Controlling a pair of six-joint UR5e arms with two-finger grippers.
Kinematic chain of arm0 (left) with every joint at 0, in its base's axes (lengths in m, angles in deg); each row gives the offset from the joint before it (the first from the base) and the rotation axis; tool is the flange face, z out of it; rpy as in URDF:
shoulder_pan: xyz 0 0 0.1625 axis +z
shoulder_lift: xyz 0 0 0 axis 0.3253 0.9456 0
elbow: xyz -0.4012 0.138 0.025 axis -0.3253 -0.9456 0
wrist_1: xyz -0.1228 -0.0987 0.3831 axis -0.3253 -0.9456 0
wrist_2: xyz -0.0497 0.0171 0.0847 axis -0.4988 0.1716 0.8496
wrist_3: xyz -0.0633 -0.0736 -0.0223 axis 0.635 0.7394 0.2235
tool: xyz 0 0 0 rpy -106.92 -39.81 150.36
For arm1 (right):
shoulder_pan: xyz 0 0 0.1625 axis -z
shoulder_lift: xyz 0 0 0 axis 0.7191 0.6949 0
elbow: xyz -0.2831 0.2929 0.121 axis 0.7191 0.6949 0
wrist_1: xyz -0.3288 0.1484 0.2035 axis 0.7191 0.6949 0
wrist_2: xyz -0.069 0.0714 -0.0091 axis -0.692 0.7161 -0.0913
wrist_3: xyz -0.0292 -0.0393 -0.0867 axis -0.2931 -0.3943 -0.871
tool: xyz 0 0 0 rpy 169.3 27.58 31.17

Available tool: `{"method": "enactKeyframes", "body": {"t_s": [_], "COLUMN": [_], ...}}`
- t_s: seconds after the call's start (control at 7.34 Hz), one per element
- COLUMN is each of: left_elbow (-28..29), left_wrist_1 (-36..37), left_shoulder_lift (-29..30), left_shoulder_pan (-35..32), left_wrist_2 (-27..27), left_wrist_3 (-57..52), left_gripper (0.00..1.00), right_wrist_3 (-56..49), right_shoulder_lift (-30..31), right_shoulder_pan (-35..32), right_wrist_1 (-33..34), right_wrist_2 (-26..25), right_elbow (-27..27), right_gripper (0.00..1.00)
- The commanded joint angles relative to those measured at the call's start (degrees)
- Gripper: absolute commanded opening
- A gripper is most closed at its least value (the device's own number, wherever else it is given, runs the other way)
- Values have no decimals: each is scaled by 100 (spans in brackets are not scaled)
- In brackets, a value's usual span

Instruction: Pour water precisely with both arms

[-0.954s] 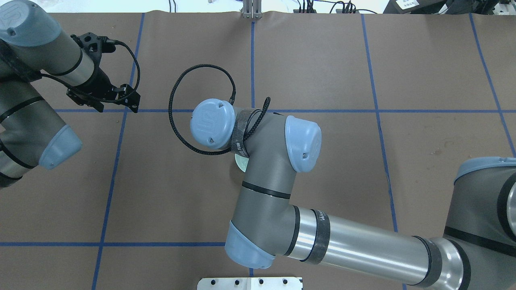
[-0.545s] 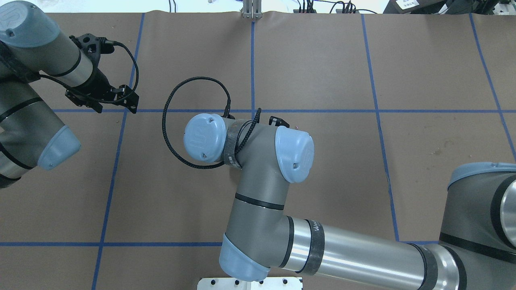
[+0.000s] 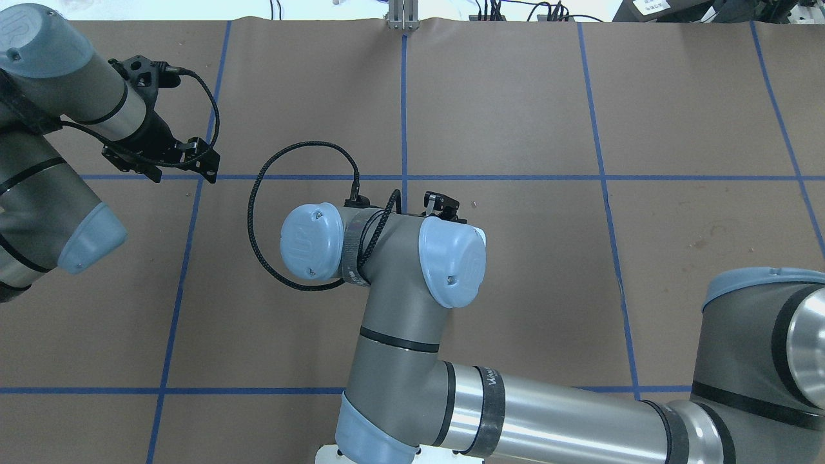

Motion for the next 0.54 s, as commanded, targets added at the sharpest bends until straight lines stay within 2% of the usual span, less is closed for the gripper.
{"method": "enactKeyframes", "body": {"t_s": [0.0, 0.41], "left_elbow": [-1, -27], "left_wrist_1": [0, 0], "left_shoulder_lift": [-6, -14], "left_shoulder_pan": [0, 0], "left_wrist_2": [7, -2], "left_wrist_3": [0, 0], "left_gripper": [100, 100], "right_wrist_3": [-54, -28], "right_shoulder_lift": [-34, -43], "right_shoulder_pan": [94, 121], "right_wrist_1": [152, 205], "right_wrist_2": [-255, -326], "right_elbow": [48, 39], "right_gripper": [0, 0]}}
